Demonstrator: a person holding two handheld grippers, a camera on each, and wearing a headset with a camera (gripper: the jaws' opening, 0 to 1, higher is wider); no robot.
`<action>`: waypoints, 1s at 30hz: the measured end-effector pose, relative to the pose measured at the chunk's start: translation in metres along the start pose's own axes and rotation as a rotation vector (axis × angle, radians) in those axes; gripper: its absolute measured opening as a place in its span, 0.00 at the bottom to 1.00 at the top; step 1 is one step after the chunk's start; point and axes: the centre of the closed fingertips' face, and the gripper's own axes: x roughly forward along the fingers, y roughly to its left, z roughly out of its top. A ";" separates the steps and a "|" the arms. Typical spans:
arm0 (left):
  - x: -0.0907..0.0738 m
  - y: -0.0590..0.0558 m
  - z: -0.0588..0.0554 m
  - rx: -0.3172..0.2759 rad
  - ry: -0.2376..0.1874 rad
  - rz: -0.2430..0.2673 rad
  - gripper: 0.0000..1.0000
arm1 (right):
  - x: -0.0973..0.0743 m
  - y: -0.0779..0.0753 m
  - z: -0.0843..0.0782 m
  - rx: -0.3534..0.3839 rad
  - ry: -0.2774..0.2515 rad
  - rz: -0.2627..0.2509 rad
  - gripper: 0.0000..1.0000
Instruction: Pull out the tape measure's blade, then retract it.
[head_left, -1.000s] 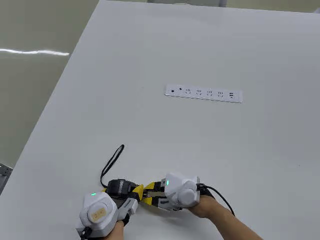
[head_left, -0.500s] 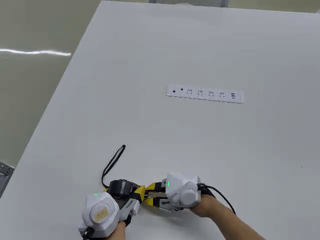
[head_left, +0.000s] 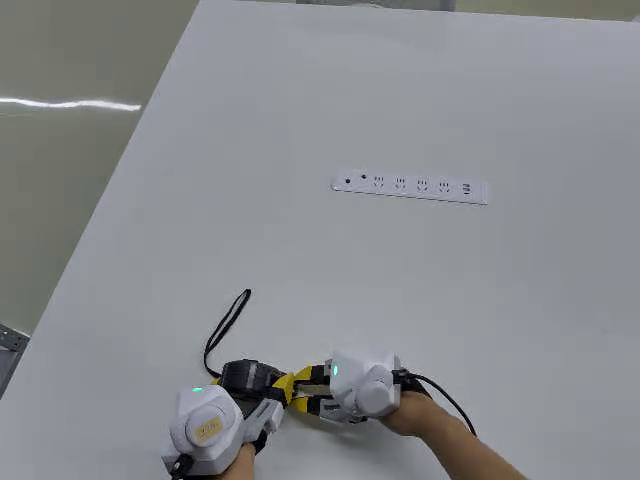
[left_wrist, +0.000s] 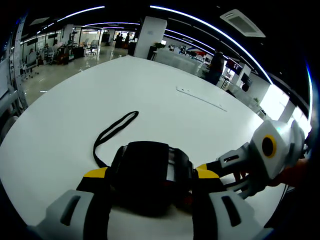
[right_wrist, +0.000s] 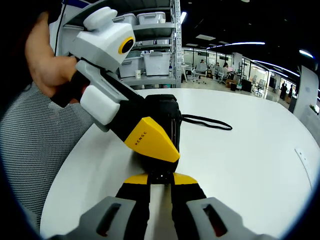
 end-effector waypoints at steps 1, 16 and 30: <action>0.000 0.000 0.000 0.003 0.001 -0.002 0.63 | 0.000 0.000 -0.001 -0.002 0.001 0.000 0.14; 0.000 -0.001 -0.002 0.007 0.007 -0.009 0.64 | 0.000 0.001 -0.001 0.007 0.001 -0.009 0.14; 0.001 -0.001 -0.003 0.051 0.032 -0.023 0.65 | -0.003 0.000 -0.002 0.021 0.015 -0.032 0.16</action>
